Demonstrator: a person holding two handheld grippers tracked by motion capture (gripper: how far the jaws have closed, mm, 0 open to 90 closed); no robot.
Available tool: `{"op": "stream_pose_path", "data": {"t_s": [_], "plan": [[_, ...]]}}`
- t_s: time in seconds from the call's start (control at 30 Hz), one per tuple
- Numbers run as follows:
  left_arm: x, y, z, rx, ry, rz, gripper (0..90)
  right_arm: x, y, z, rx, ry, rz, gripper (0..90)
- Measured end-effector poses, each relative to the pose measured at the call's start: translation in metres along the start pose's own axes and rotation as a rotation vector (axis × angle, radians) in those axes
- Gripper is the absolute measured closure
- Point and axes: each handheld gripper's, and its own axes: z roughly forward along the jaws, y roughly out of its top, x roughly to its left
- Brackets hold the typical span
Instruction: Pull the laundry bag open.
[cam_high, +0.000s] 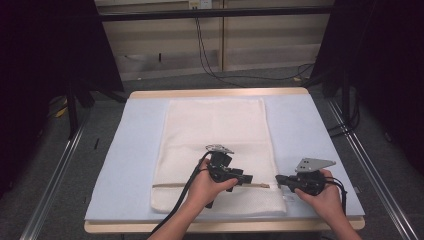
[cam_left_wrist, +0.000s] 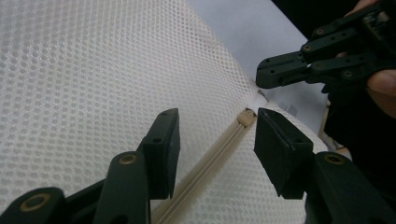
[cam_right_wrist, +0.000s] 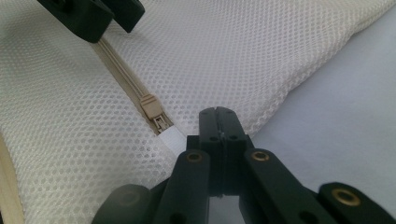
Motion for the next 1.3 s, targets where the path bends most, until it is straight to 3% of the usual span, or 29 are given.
{"op": "stream_pose_path", "data": {"t_s": [0.2,0.33,0.43,0.57,0.63,0.67,0.87,0.9,0.97,1.03,1.07,1.3], "plan": [[-0.011,0.006,0.01,0.021,0.0,0.024,51.1,0.003,0.0,0.003,0.005,-0.006,-0.014,90.0],[-0.017,0.01,0.015,0.018,-0.01,-0.002,58.1,0.003,0.0,0.002,0.006,-0.005,-0.014,90.0],[-0.018,0.01,0.021,0.037,-0.004,-0.02,62.3,0.003,0.0,0.002,0.003,-0.002,-0.017,90.0],[-0.02,0.009,0.028,0.081,-0.029,-0.054,66.4,0.004,0.0,0.003,0.009,0.006,-0.022,90.0],[-0.021,0.008,0.033,0.09,-0.035,-0.07,66.5,0.004,0.0,0.004,0.015,0.01,-0.026,90.0],[-0.019,0.007,0.035,0.114,-0.035,-0.056,66.5,0.004,0.0,0.005,0.018,0.012,-0.031,90.0],[-0.019,0.007,0.048,0.12,-0.058,-0.108,68.2,0.005,-0.001,0.007,0.032,0.012,-0.029,90.0],[-0.019,0.007,0.049,0.138,-0.062,-0.096,68.6,0.005,-0.001,0.007,0.033,0.012,-0.027,90.0],[-0.023,0.006,0.053,0.122,-0.066,-0.12,70.2,0.005,-0.001,0.007,0.036,0.012,-0.029,90.0],[-0.021,0.006,0.054,0.141,-0.077,-0.099,71.5,0.005,-0.002,0.008,0.033,0.015,-0.027,90.0],[-0.022,0.006,0.056,0.137,-0.081,-0.109,72.6,0.005,-0.002,0.008,0.034,0.016,-0.025,90.0],[-0.021,0.006,0.06,0.155,-0.058,-0.122,84.9,0.004,-0.003,0.008,0.039,0.021,-0.019,90.0]]}}
